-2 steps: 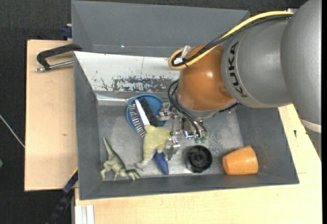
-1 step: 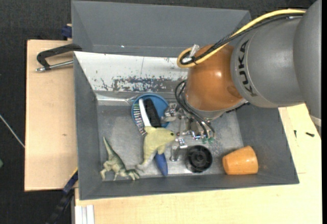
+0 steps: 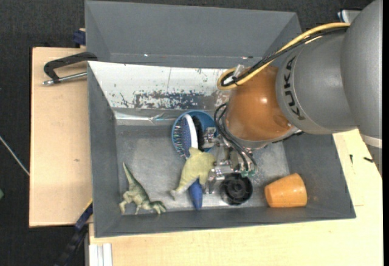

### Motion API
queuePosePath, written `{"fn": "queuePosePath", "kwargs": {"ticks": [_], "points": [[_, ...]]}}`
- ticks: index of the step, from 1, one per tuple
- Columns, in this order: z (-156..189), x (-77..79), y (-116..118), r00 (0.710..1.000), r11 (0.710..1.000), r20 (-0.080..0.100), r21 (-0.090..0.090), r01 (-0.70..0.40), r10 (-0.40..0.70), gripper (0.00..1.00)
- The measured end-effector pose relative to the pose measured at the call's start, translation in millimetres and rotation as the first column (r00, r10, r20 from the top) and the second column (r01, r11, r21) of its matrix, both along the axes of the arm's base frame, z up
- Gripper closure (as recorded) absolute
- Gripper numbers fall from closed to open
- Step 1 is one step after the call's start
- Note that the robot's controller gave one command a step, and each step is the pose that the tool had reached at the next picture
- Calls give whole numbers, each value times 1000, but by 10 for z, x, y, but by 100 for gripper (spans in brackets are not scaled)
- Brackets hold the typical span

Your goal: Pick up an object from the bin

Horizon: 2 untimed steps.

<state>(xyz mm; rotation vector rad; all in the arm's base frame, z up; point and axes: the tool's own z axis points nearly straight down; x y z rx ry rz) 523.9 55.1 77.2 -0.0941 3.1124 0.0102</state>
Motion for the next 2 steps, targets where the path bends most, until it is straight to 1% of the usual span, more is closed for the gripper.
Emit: {"fn": "queuePosePath", "kwargs": {"ticks": [1,2], "points": [[44,41,22,1000,1000,-12,-3,-2,2,0],[106,130,15,1000,1000,20,-1,2,-2,100]]}}
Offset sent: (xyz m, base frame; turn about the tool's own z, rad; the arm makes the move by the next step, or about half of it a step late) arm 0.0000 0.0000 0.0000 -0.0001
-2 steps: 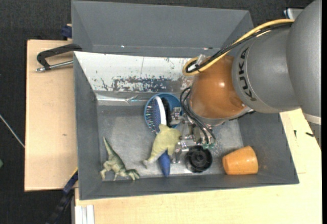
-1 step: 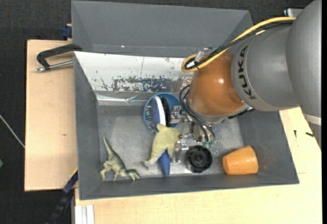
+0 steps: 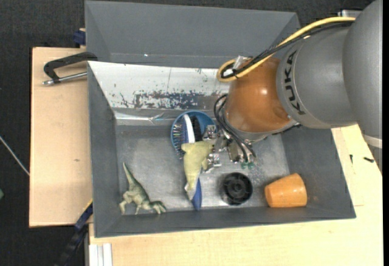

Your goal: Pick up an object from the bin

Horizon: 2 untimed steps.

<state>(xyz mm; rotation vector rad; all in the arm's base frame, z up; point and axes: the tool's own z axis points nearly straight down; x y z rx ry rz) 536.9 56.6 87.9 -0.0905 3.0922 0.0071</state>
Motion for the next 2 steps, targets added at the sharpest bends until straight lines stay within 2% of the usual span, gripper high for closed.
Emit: {"fn": "queuePosePath", "kwargs": {"ticks": [1,2], "points": [[365,45,13,1000,1000,-30,-3,0,0,100],[528,69,22,999,1000,-37,-4,0,0,100]]}}
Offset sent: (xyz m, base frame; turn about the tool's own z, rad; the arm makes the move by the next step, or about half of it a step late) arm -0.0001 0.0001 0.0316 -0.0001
